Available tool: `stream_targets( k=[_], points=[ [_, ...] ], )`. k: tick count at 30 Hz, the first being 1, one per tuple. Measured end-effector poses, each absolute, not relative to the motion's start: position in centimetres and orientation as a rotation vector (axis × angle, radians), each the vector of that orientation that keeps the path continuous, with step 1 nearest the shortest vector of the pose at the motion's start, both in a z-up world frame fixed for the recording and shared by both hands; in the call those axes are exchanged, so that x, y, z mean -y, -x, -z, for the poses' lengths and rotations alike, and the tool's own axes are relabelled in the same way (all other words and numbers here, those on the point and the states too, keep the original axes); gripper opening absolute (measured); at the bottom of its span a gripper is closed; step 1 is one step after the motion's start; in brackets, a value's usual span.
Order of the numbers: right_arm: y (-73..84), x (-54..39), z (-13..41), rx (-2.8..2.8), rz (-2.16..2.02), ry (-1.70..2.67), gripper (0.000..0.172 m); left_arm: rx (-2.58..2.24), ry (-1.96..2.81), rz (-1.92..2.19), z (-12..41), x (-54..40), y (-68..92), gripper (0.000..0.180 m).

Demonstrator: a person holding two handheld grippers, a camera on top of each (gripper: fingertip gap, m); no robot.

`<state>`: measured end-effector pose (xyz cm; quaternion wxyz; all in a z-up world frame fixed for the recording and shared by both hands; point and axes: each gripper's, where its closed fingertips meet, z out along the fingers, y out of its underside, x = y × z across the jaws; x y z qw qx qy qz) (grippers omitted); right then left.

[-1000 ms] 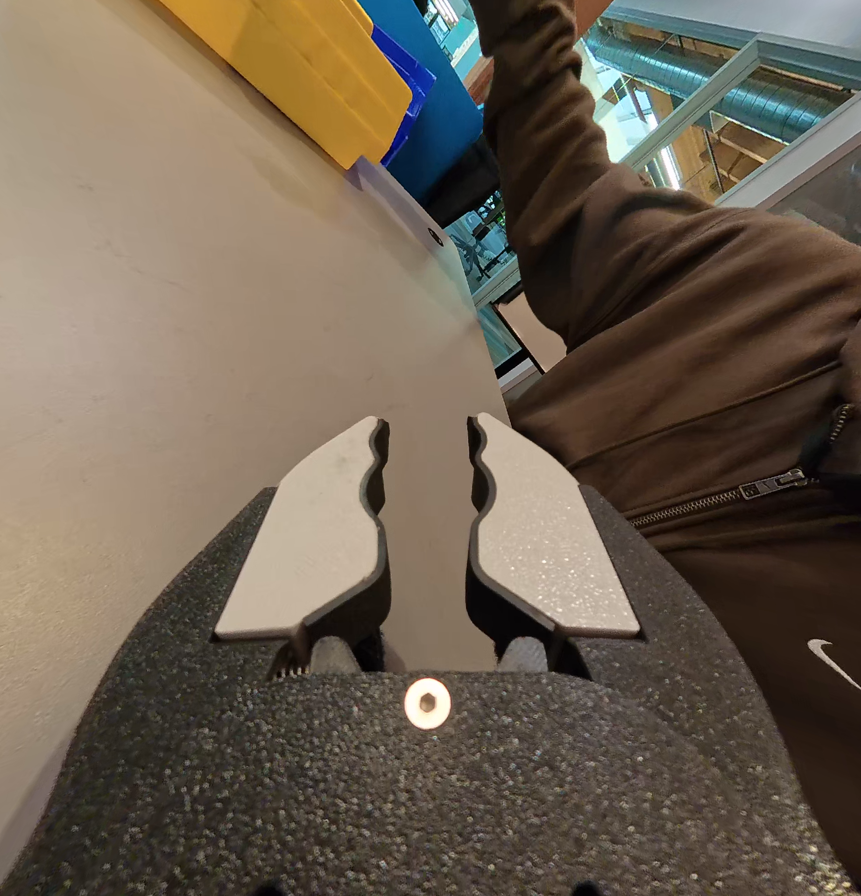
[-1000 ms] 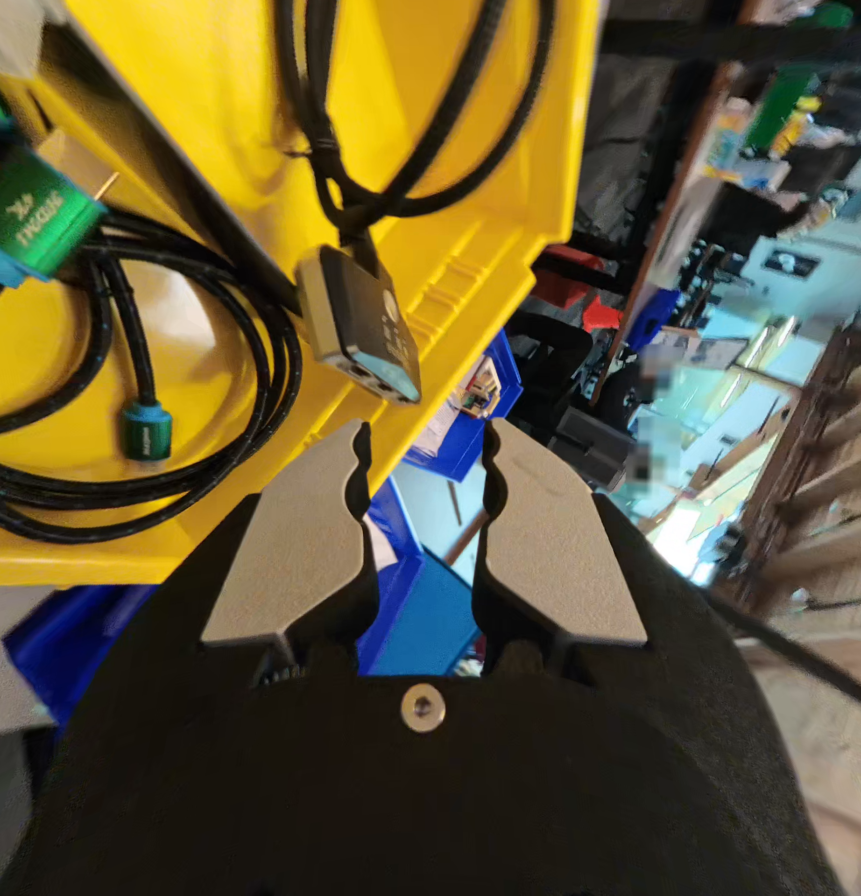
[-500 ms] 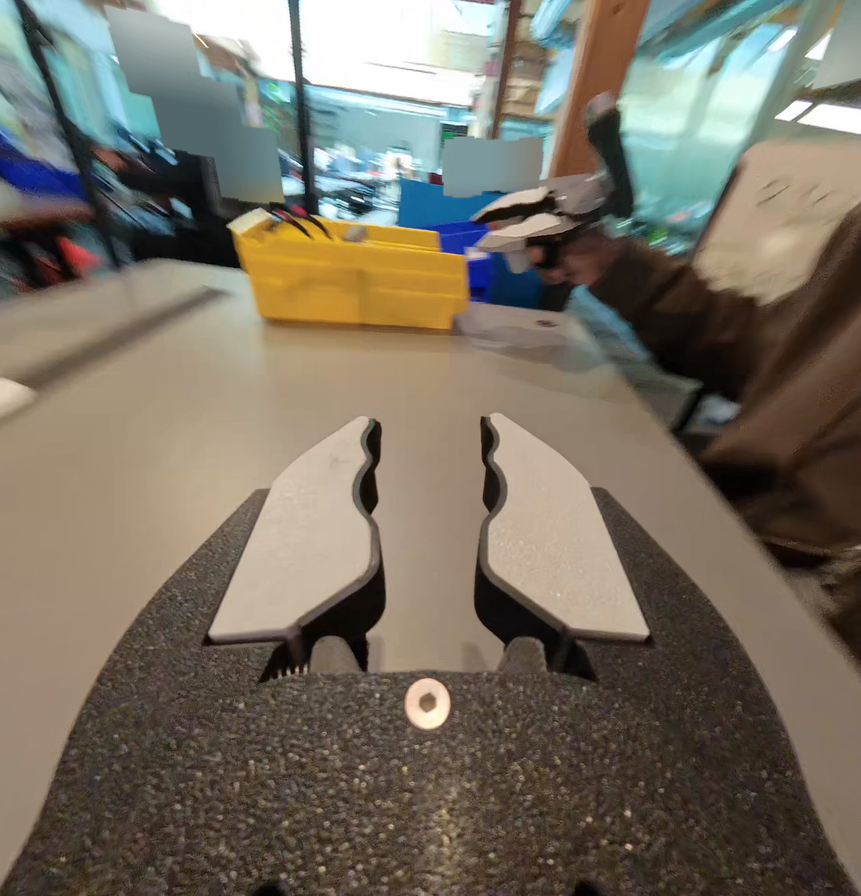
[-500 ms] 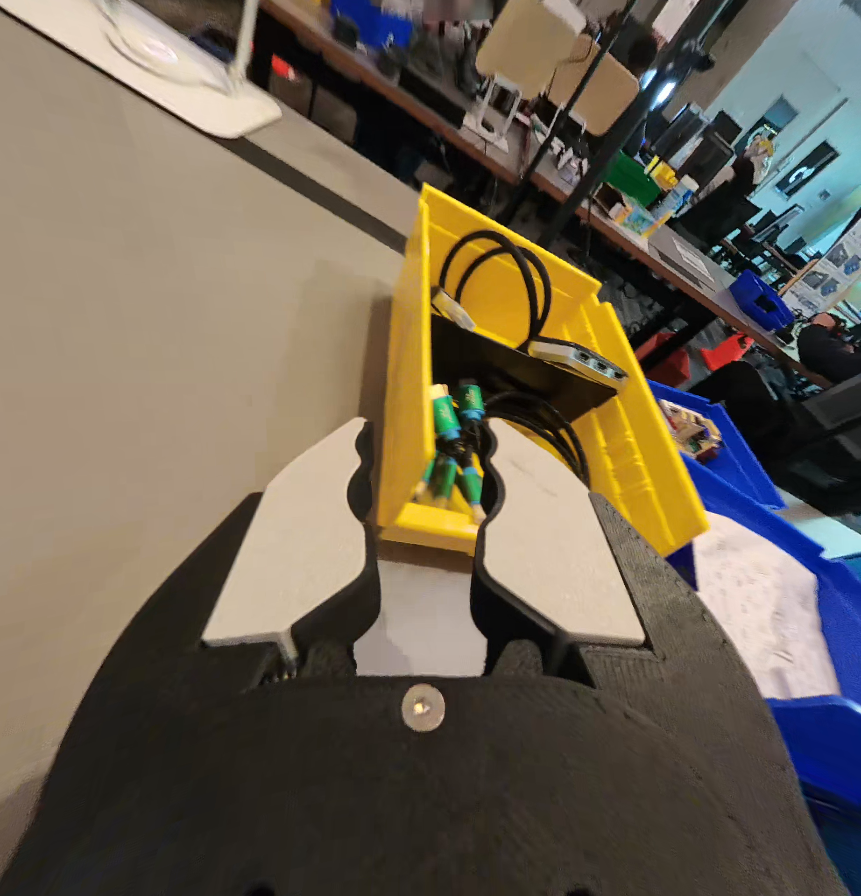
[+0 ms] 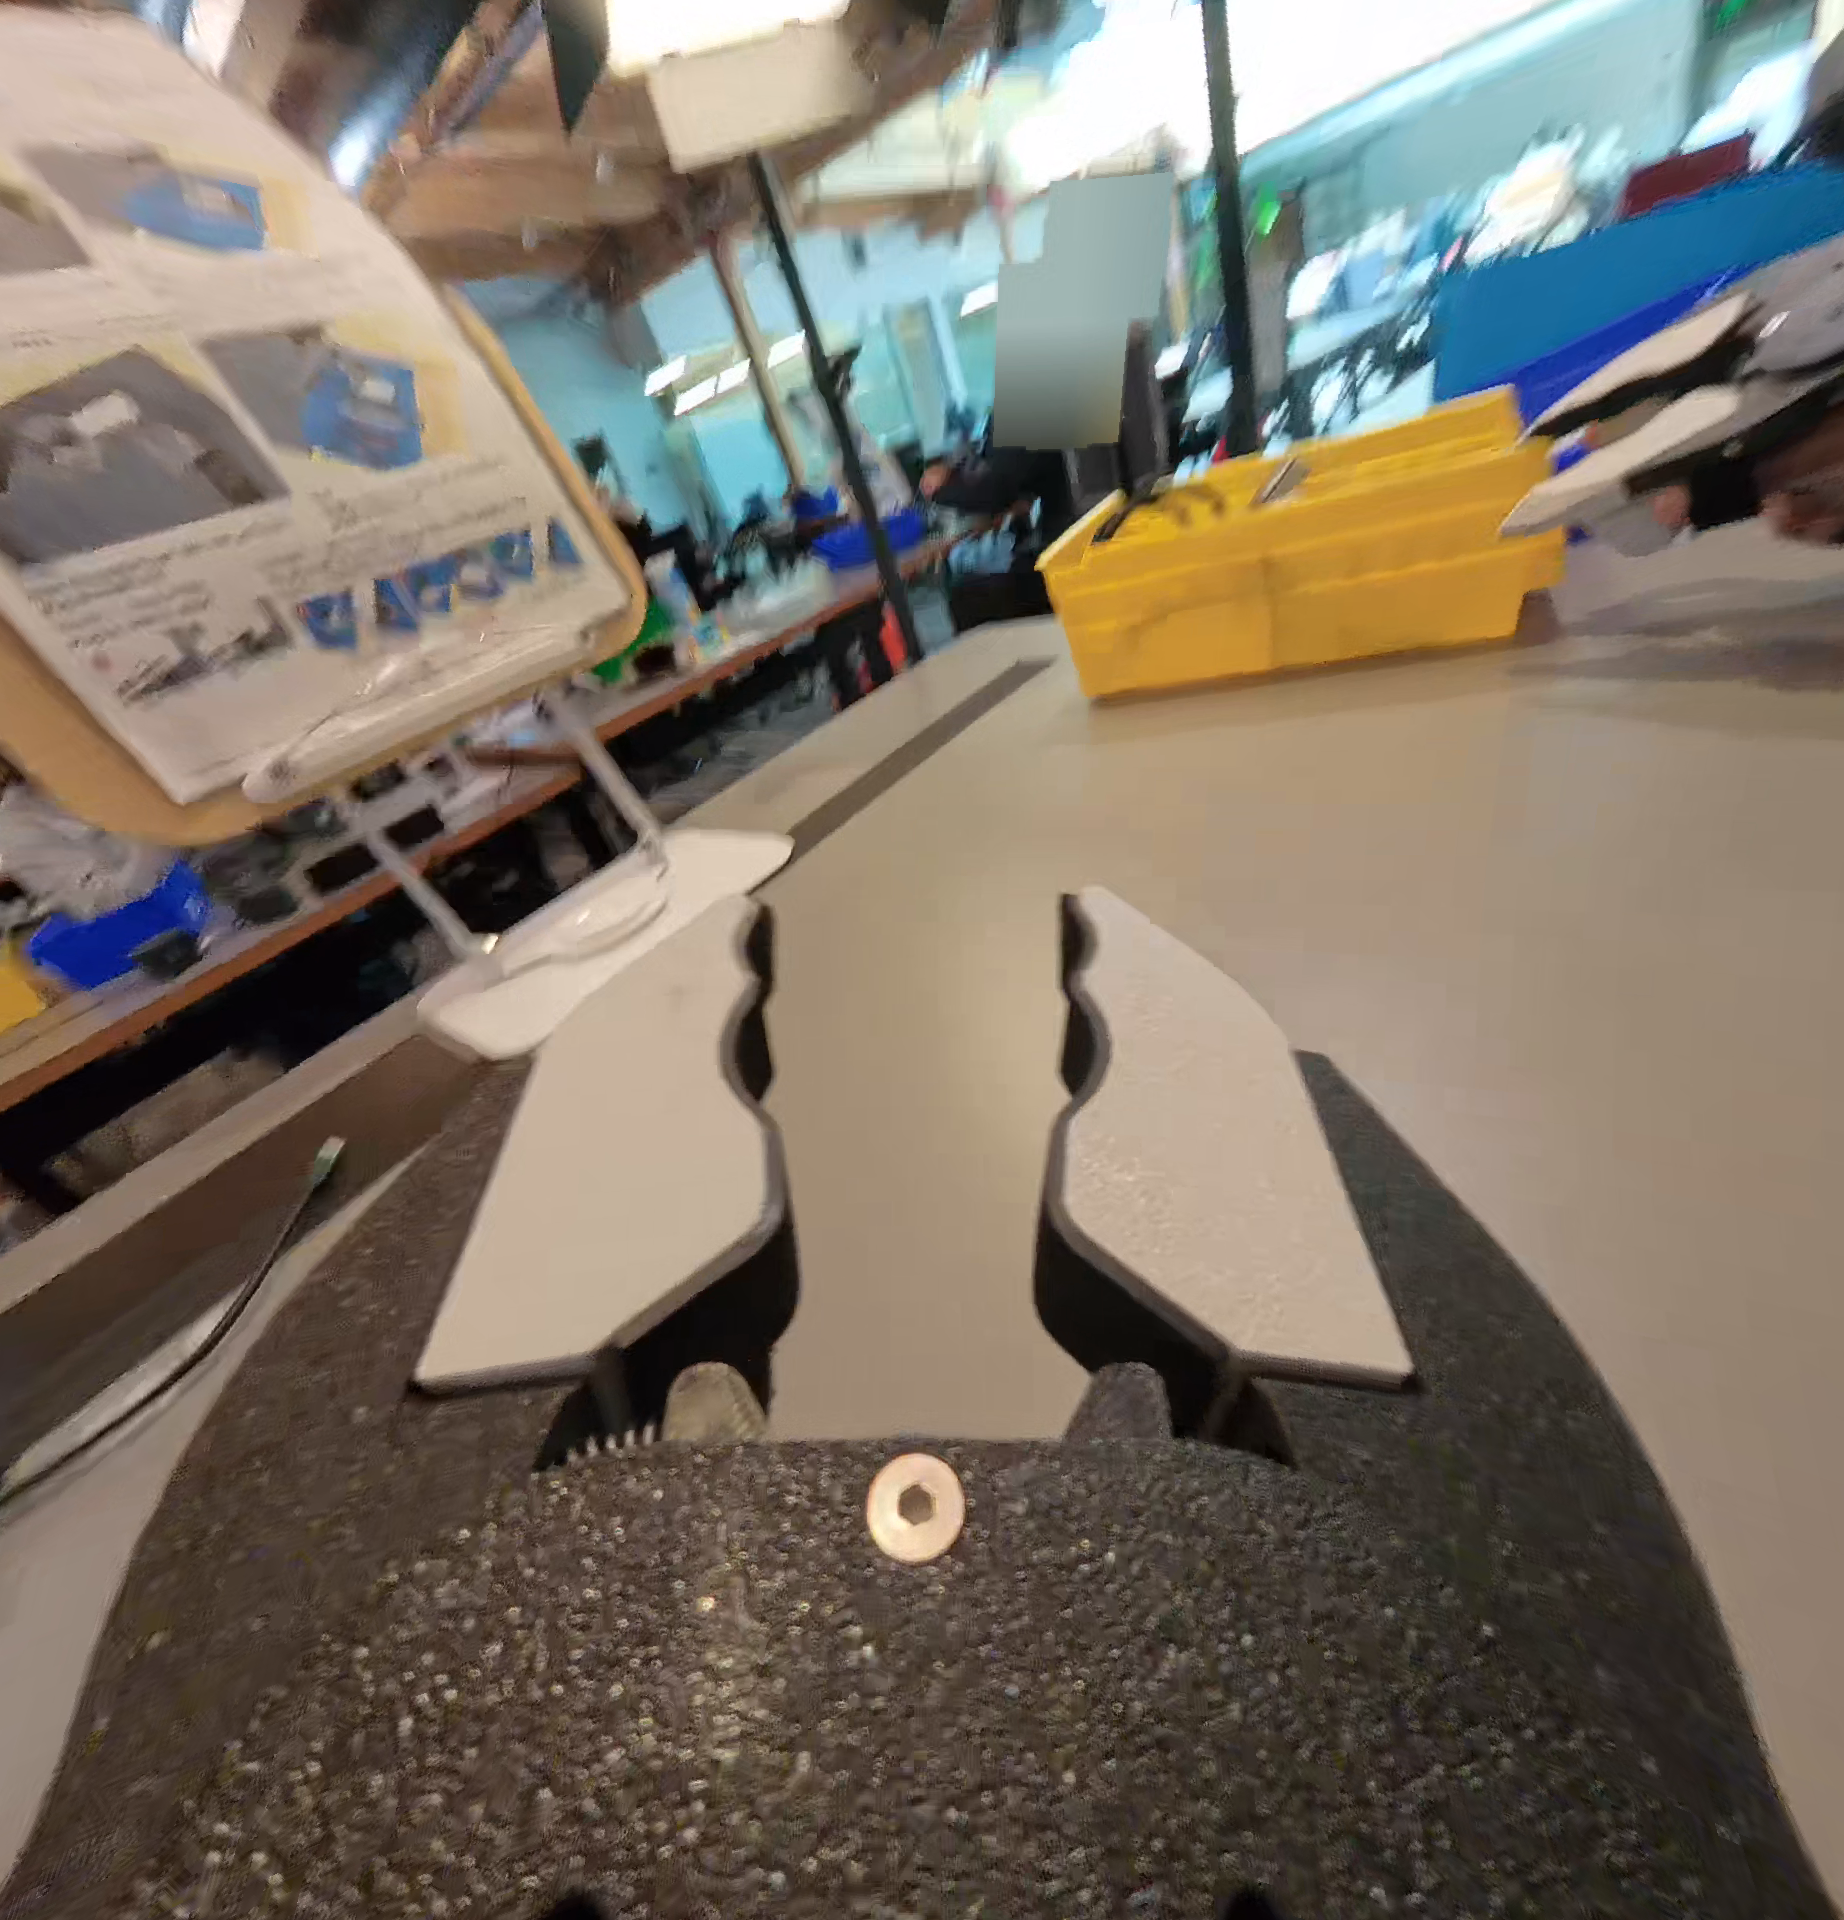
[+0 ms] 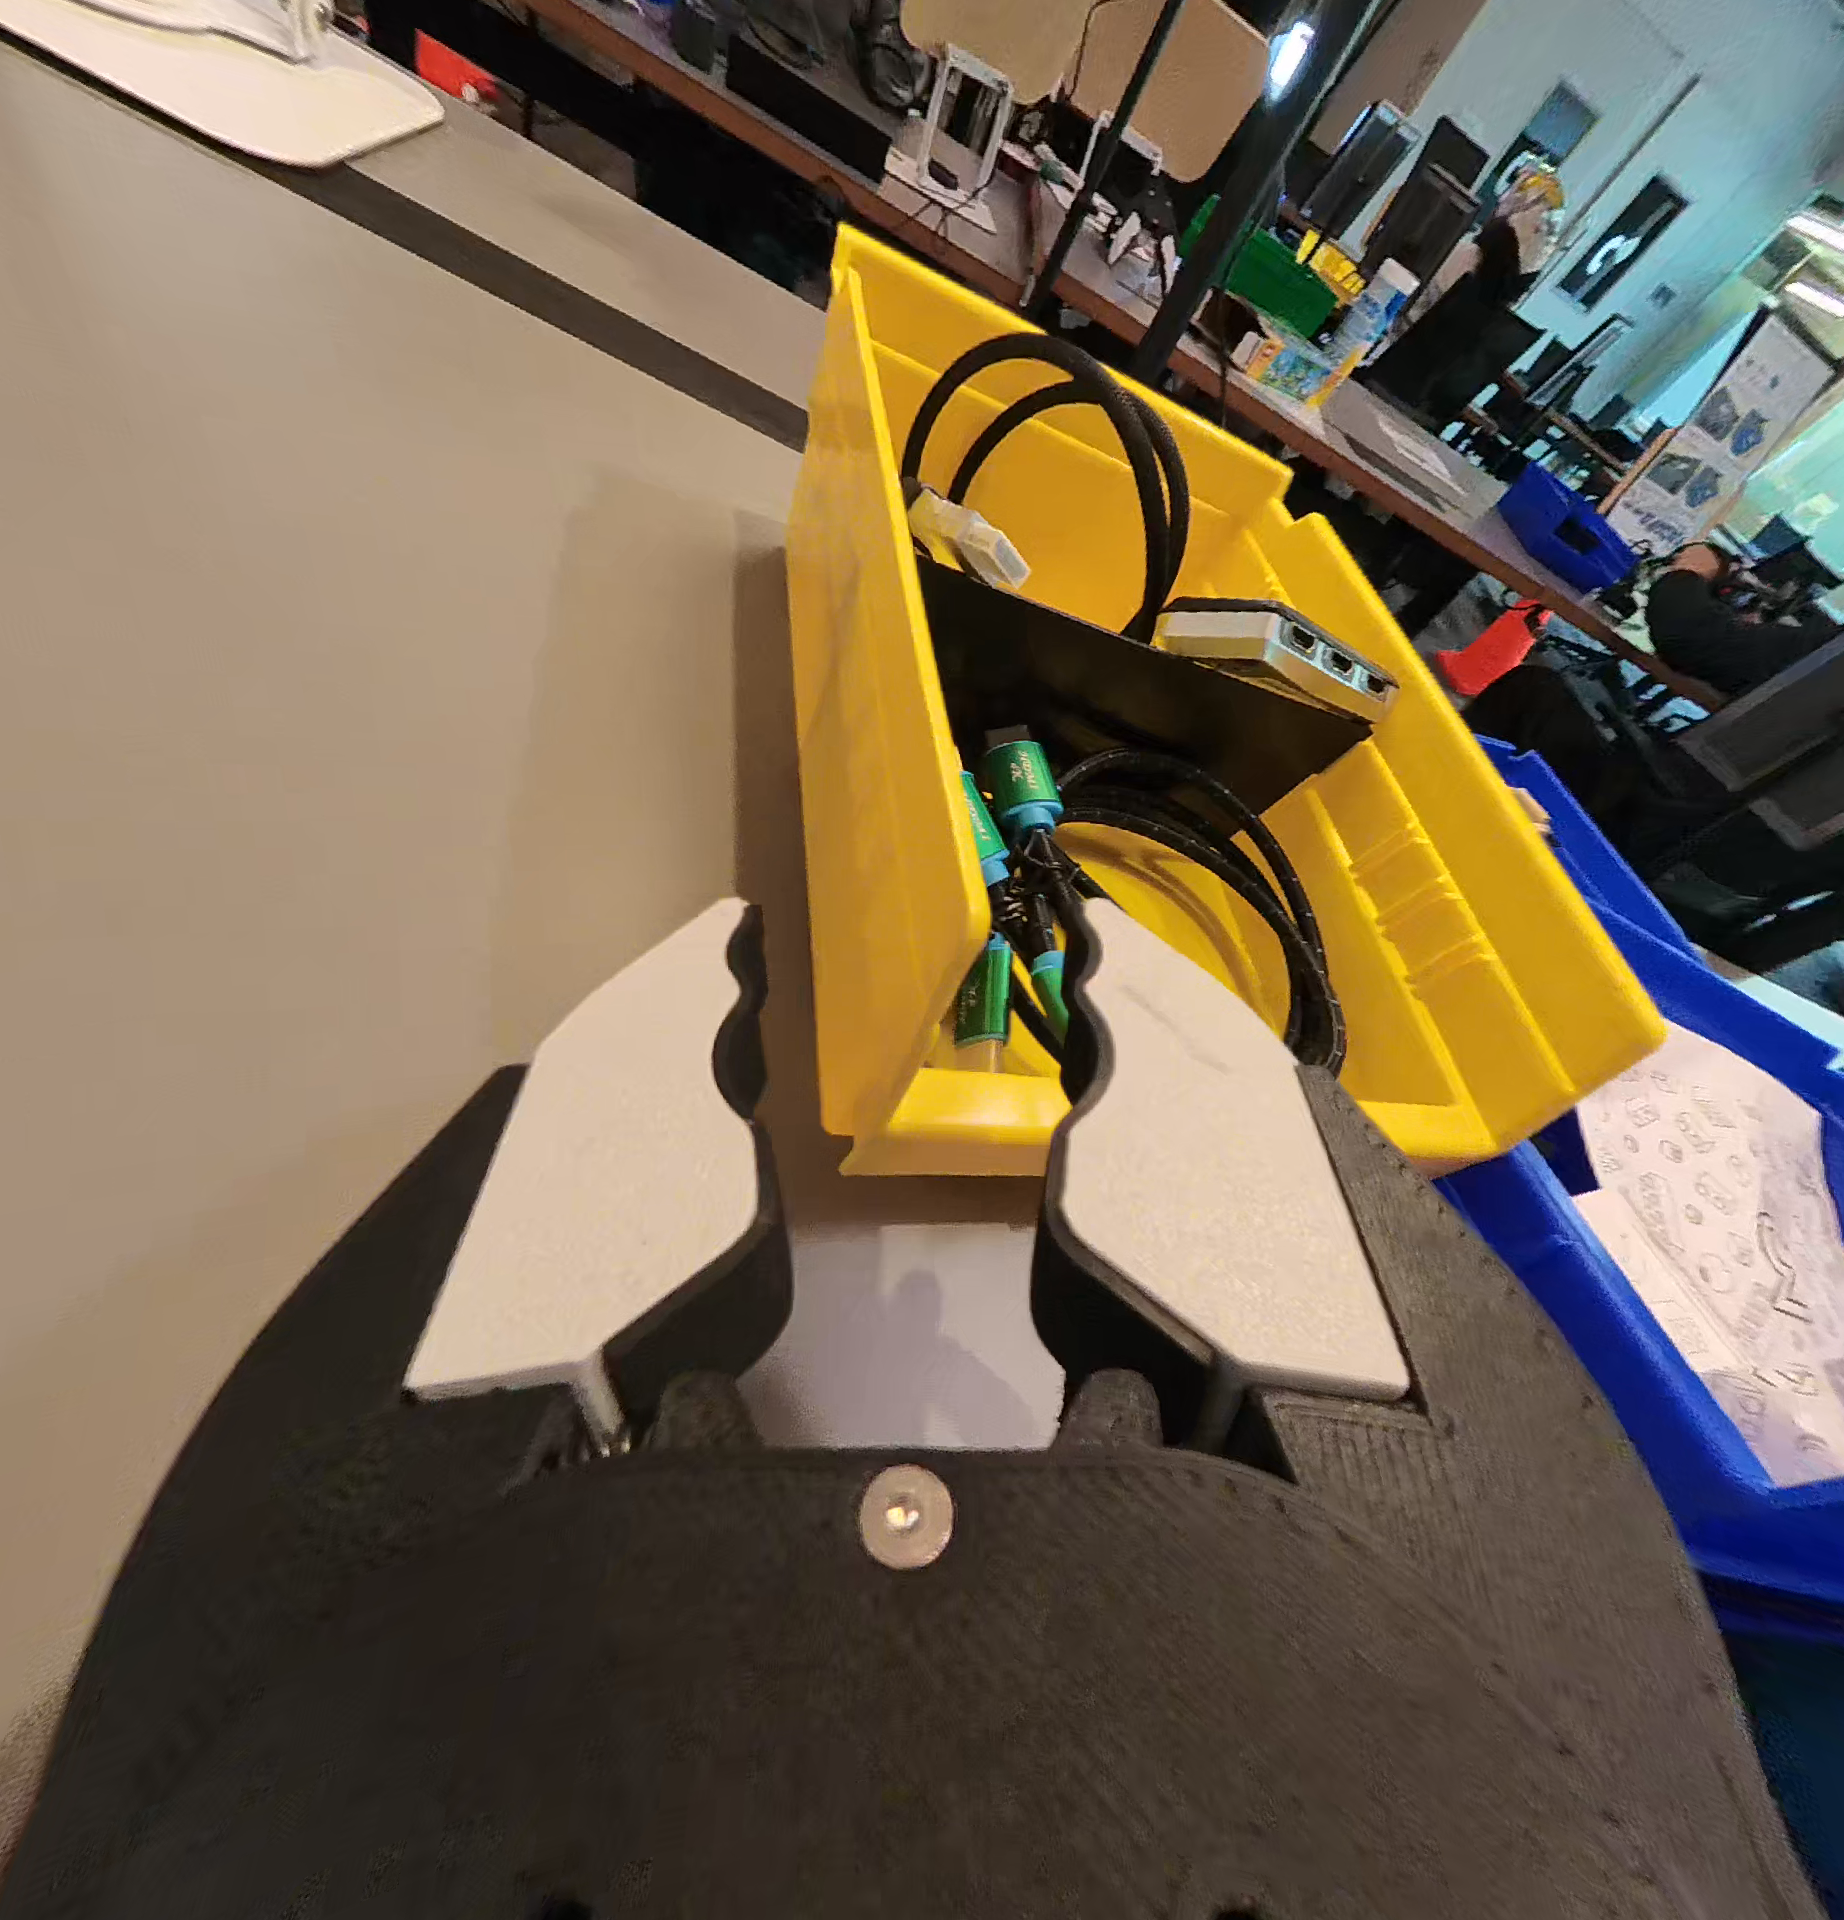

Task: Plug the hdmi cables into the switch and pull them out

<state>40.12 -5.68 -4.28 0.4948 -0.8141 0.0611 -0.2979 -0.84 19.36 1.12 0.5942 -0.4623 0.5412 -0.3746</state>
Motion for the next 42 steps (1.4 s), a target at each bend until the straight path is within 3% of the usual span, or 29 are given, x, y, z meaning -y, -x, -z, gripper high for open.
stream_targets(
  k=[4, 13, 17, 20, 23, 30, 35, 42],
  points=[
    [-41.1, 5.5, 4.7, -0.144, 0.775, 2.010, 0.047, -1.224, 1.228, 0.726, 0.0, -20.1, 6.1, 0.032],
    [-42.0, 4.5, 5.9, -0.150, 0.830, 2.018, 0.027, -0.714, 1.427, 0.264, -3.4, -23.1, 24.8, 0.026],
    [-41.8, 4.1, 6.0, -0.115, 0.864, 2.011, 0.026, -0.697, 1.666, 0.064, -0.9, -25.3, 29.6, 0.035],
    [-41.7, 3.8, 6.0, -0.117, 0.870, 2.002, 0.025, -0.729, 1.900, 0.163, 3.8, -27.1, 29.7, 0.053],
    [-41.6, 3.4, 6.0, -0.112, 0.914, 1.984, 0.026, -0.754, 1.989, 0.261, 6.5, -28.3, 28.4, 0.052],
    [-41.2, 2.8, 6.0, -0.085, 0.935, 1.970, 0.022, -0.786, 1.882, 0.148, 6.3, -30.4, 27.7, 0.012],
    [-40.1, 2.2, 6.3, -0.102, 0.748, 1.960, 0.009, -0.852, 1.829, 0.161, 6.3, -29.7, 27.7, 0.010],
    [-39.6, 2.1, 6.3, -0.086, 0.725, 1.964, 0.006, -0.964, 1.742, 0.317, 6.1, -26.9, 26.6, 0.002]
  ],
)
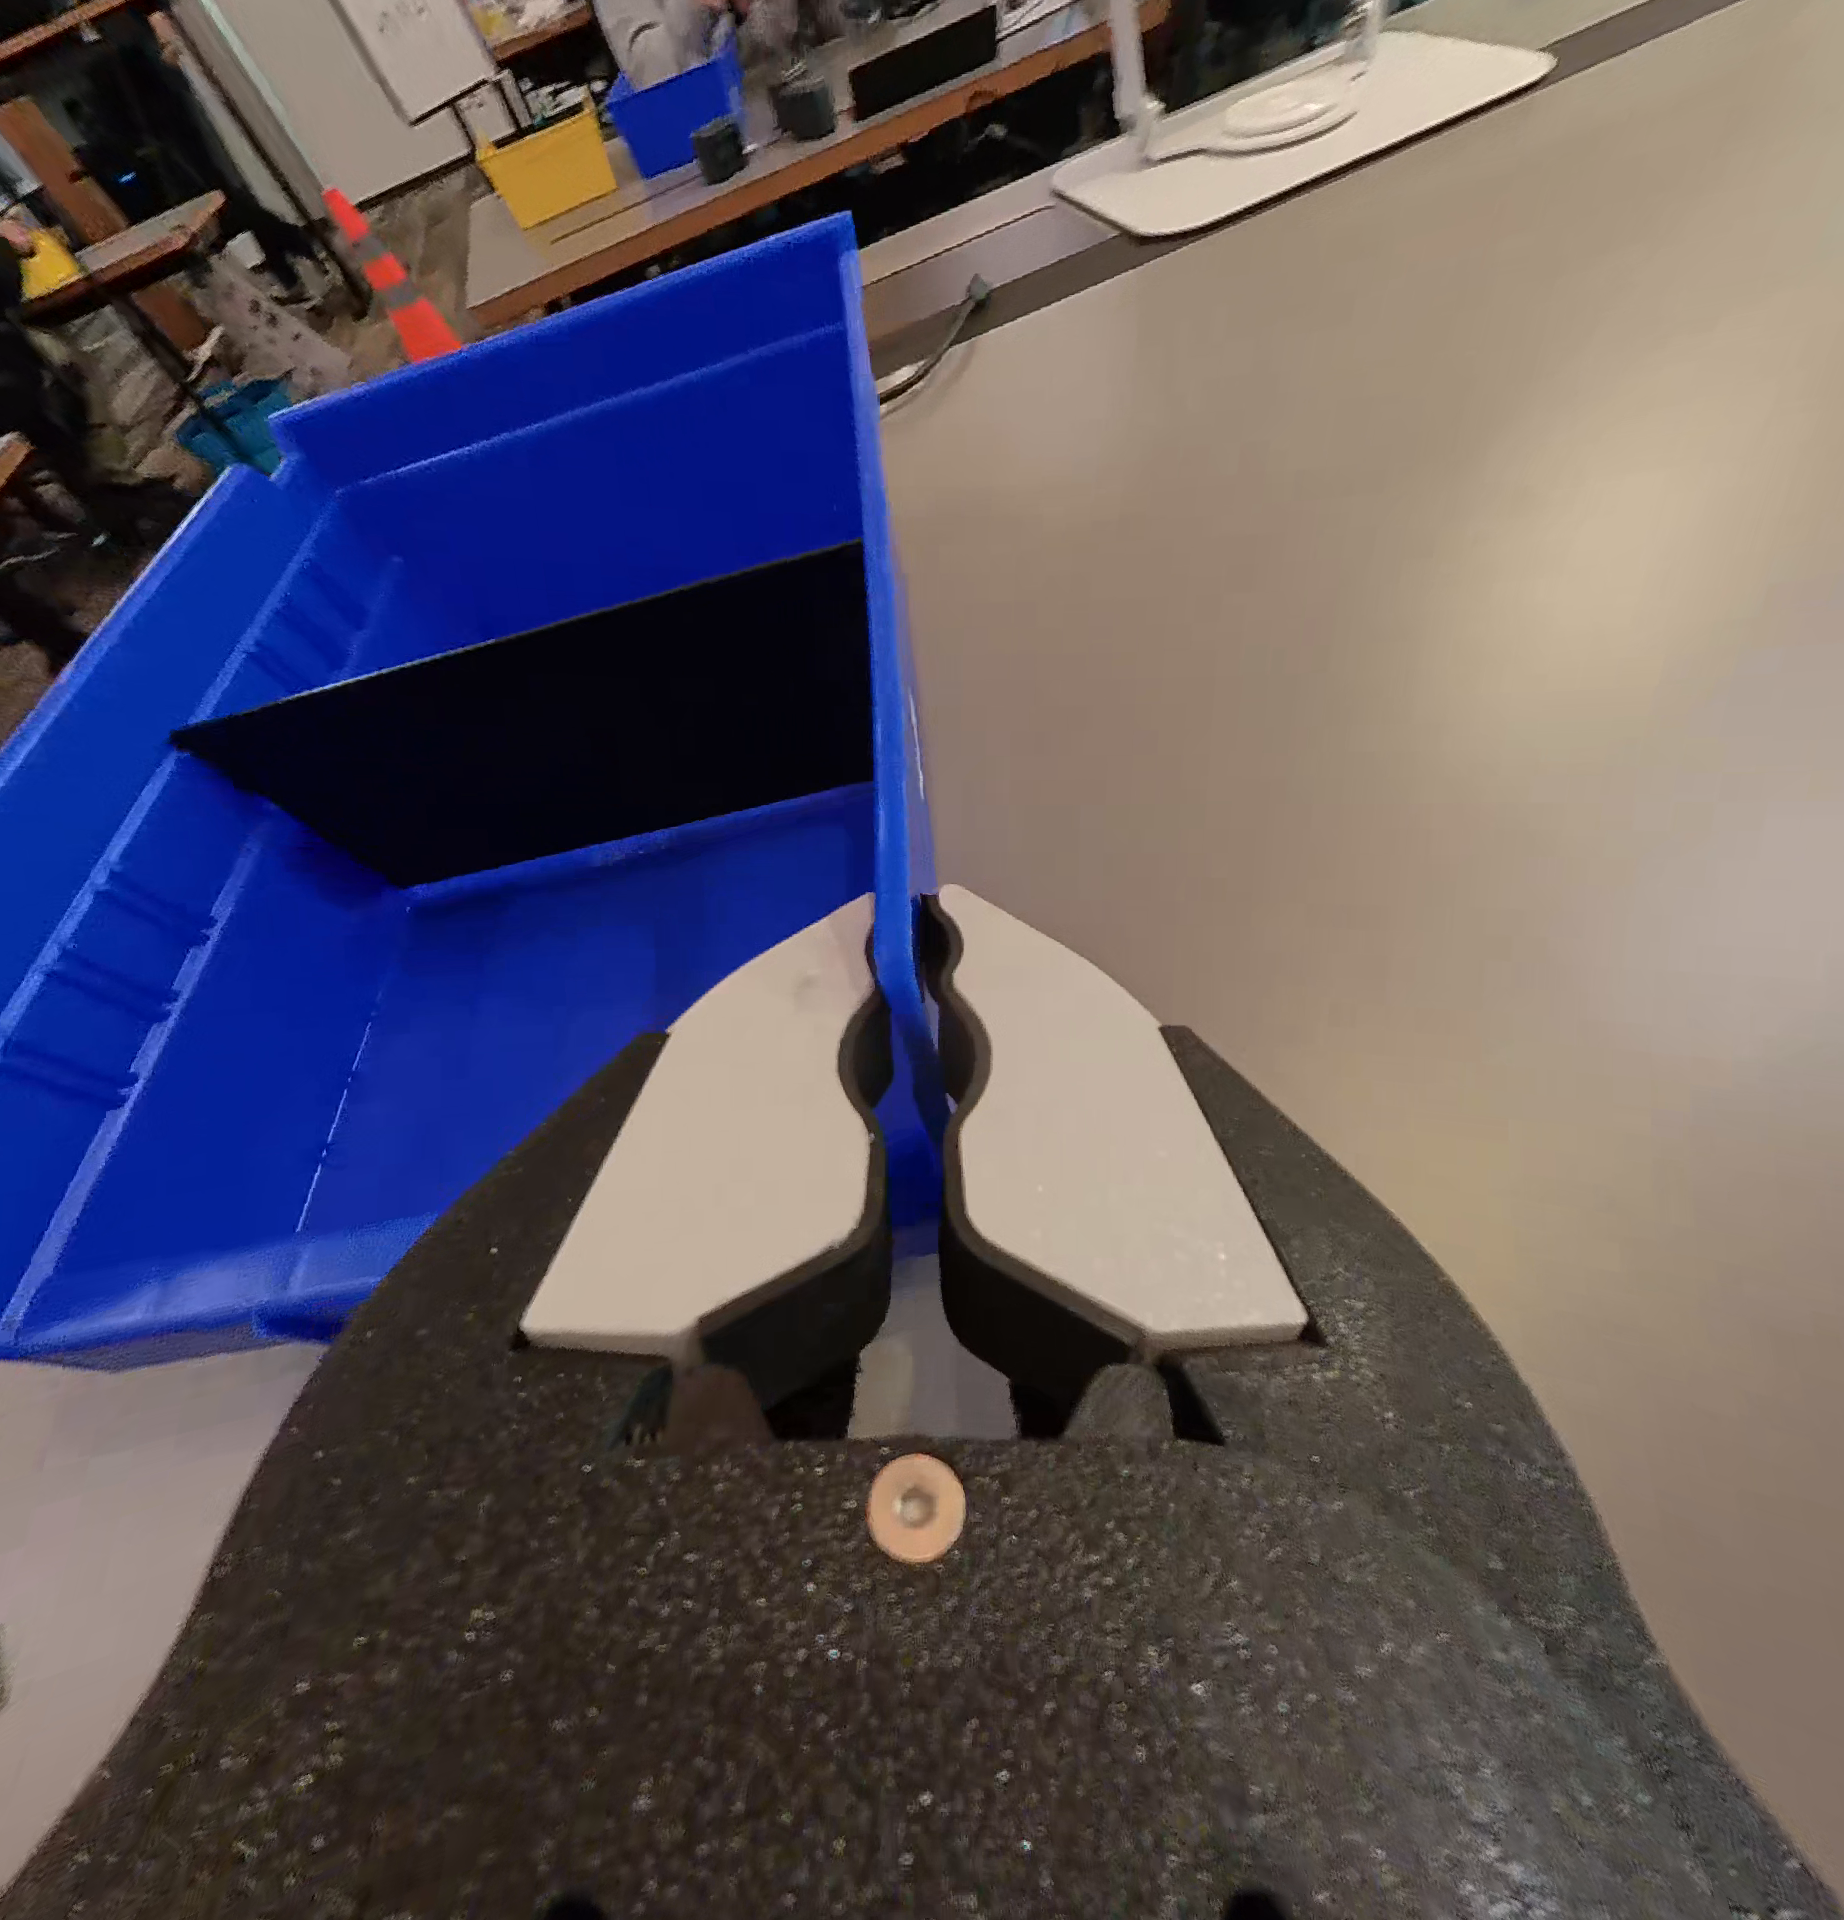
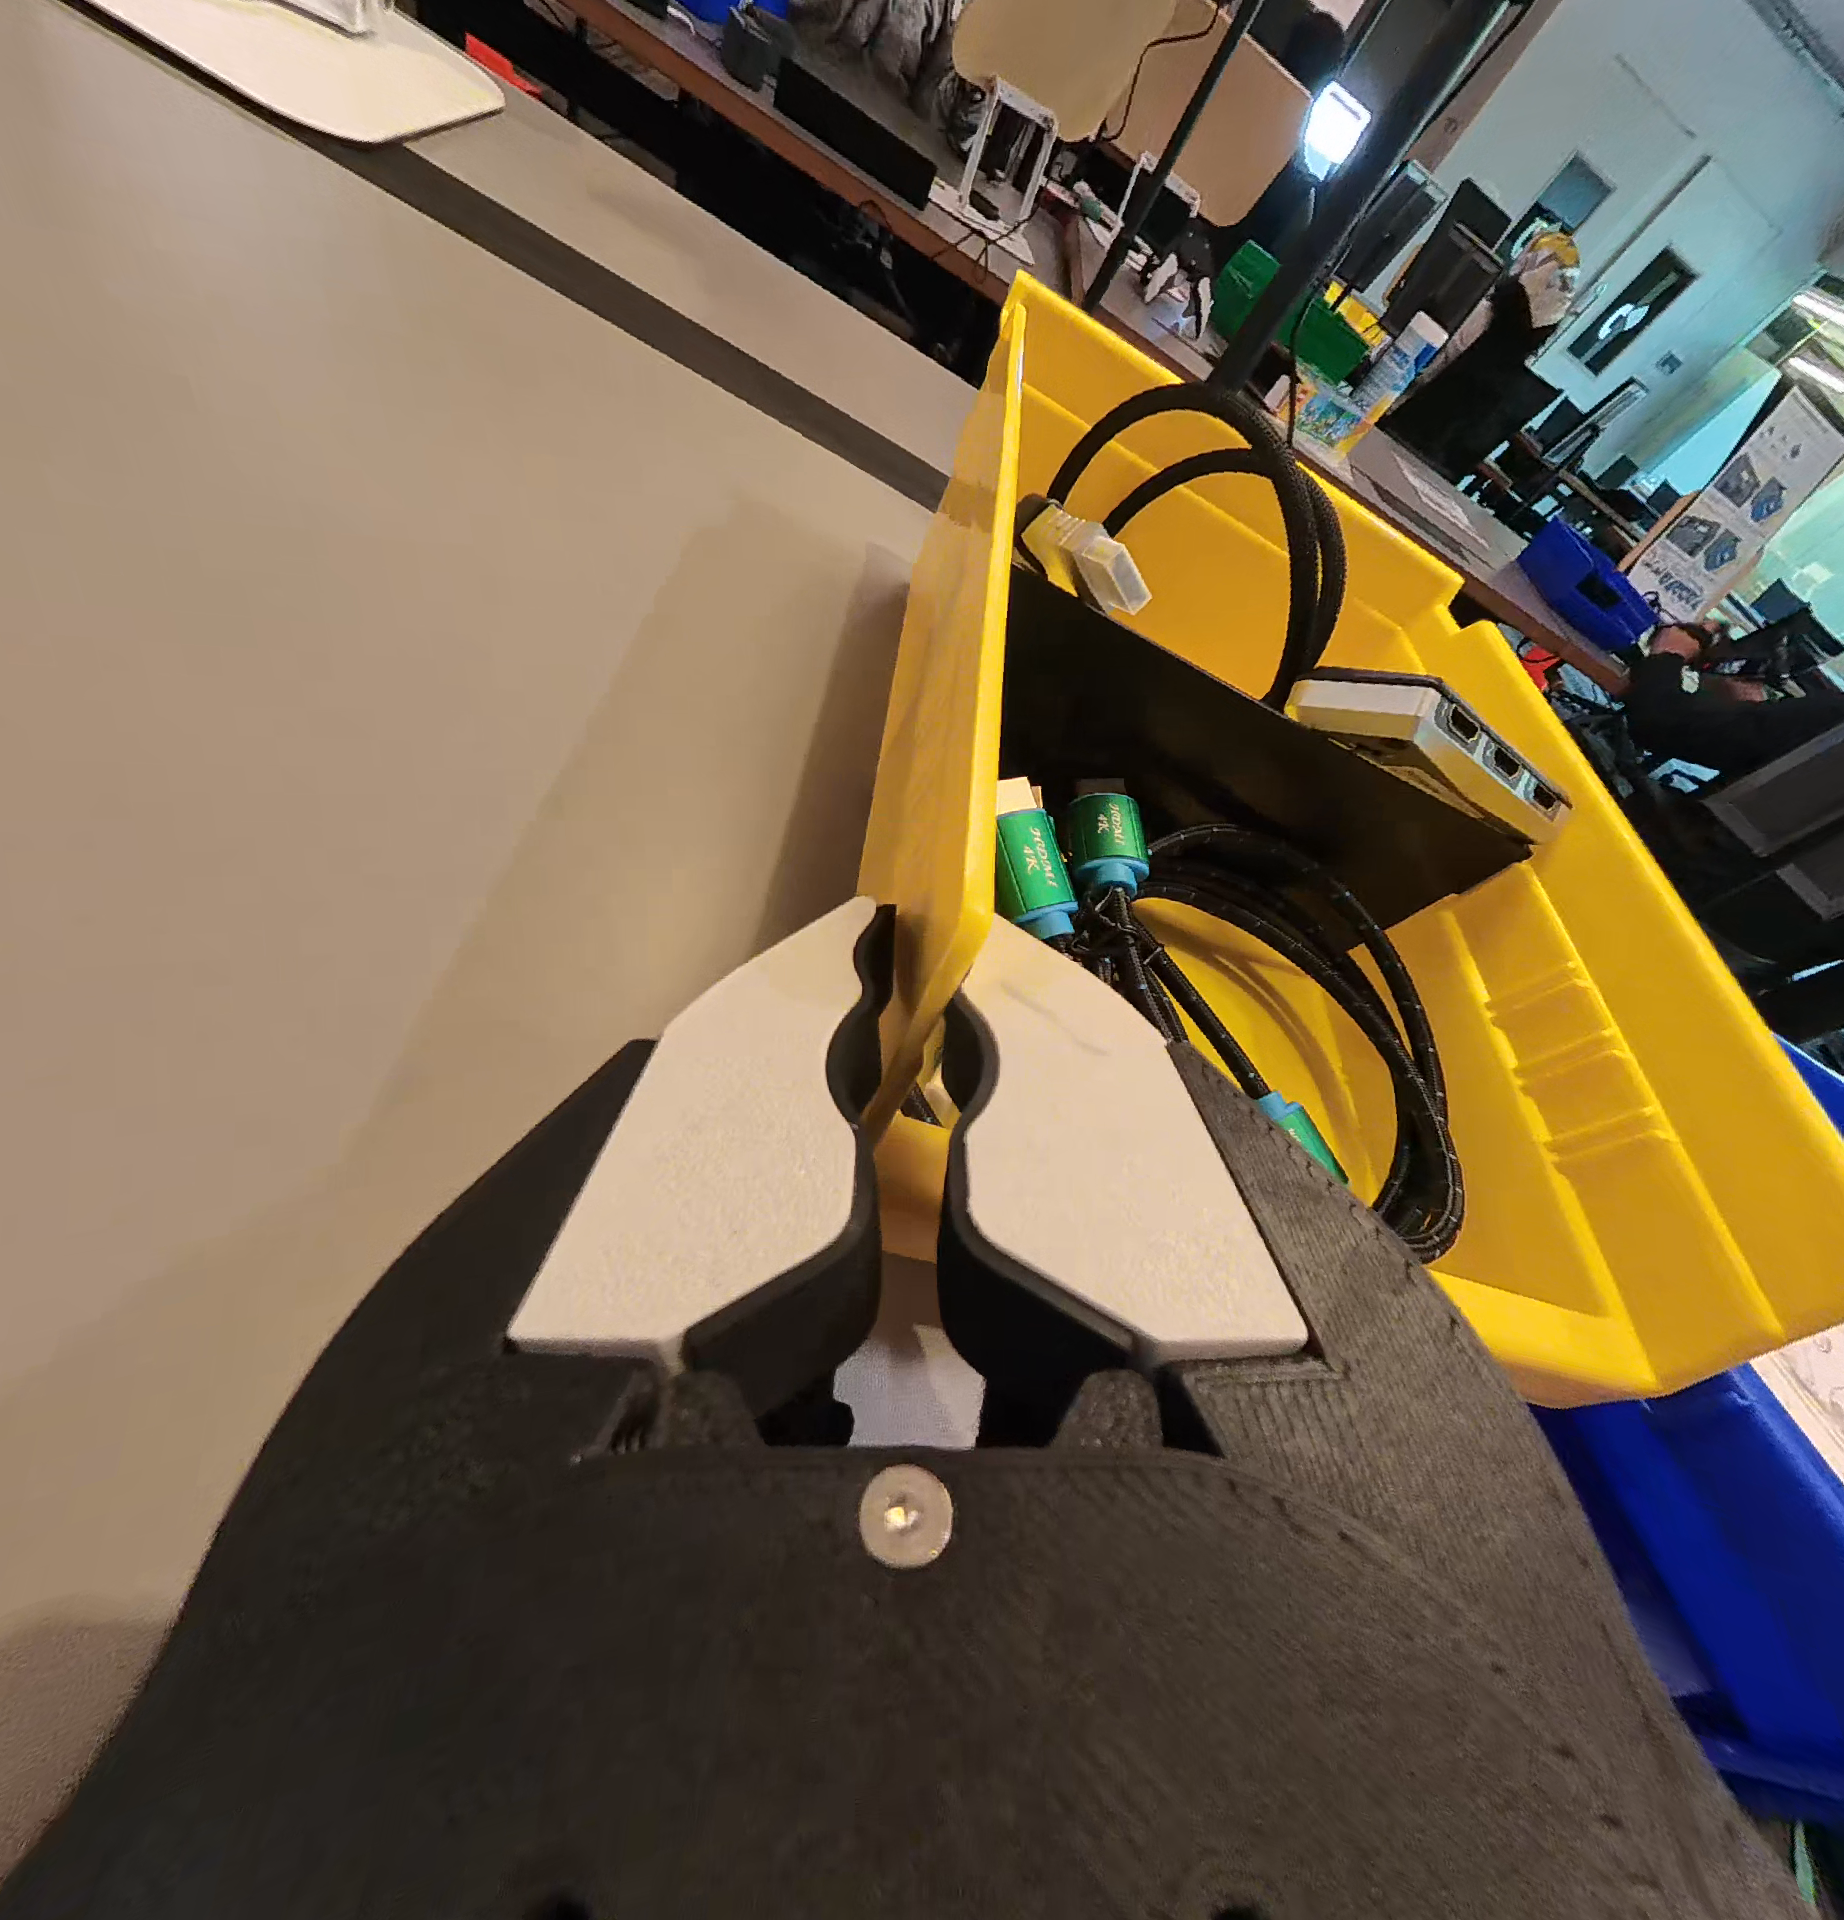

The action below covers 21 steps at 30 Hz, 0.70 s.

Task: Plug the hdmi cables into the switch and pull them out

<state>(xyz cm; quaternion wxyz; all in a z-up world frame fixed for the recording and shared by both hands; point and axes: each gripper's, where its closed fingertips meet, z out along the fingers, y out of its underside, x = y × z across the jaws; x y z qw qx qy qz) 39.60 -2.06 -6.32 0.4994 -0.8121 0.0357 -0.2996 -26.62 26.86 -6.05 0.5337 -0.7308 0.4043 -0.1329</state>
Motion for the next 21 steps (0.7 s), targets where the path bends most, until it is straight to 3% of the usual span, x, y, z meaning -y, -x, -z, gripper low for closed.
stream_targets(
  k=[21],
  points=[
    [-31.5, -0.4, 6.3, 0.298, 0.421, 1.889, 0.006, -1.608, 1.304, 0.820, 6.2, -15.1, 20.7, 0.002]
  ],
)
